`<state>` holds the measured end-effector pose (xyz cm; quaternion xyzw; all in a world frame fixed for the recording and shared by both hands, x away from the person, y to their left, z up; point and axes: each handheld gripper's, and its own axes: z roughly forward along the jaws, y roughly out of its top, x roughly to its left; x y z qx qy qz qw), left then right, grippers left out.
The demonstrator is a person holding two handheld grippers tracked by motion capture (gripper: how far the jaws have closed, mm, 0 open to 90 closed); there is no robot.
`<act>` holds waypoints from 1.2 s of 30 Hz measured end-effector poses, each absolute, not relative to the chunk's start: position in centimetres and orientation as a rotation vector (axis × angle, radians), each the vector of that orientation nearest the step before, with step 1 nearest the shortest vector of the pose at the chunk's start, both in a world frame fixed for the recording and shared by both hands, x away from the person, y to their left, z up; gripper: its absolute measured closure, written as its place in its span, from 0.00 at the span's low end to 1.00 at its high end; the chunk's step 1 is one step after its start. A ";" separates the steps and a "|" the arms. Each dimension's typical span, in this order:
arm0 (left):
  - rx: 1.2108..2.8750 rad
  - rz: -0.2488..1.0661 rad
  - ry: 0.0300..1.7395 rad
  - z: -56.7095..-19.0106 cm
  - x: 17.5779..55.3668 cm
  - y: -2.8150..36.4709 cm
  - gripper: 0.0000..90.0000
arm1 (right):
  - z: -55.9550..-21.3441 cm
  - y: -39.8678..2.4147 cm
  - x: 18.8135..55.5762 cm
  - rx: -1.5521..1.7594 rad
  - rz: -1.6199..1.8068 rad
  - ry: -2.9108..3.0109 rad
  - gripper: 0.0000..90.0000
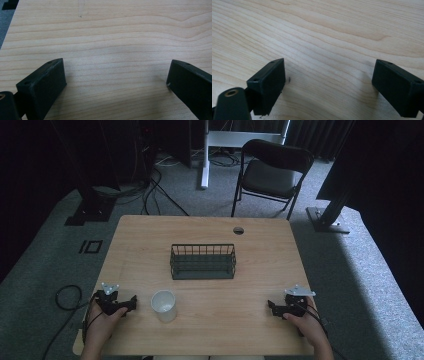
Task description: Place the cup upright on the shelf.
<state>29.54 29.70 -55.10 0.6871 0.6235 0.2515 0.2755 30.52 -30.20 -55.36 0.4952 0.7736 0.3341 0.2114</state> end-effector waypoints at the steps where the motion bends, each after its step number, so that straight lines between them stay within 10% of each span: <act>1: 1.847 0.676 1.676 -55.1 29.5 29.7 0.03 | -55.4 -30.2 30.5 1.376 0.928 2.149 0.13; 36: 1.847 0.677 1.676 -55.1 29.5 29.7 0.03 | -52.6 -25.4 30.0 1.164 1.097 2.288 0.13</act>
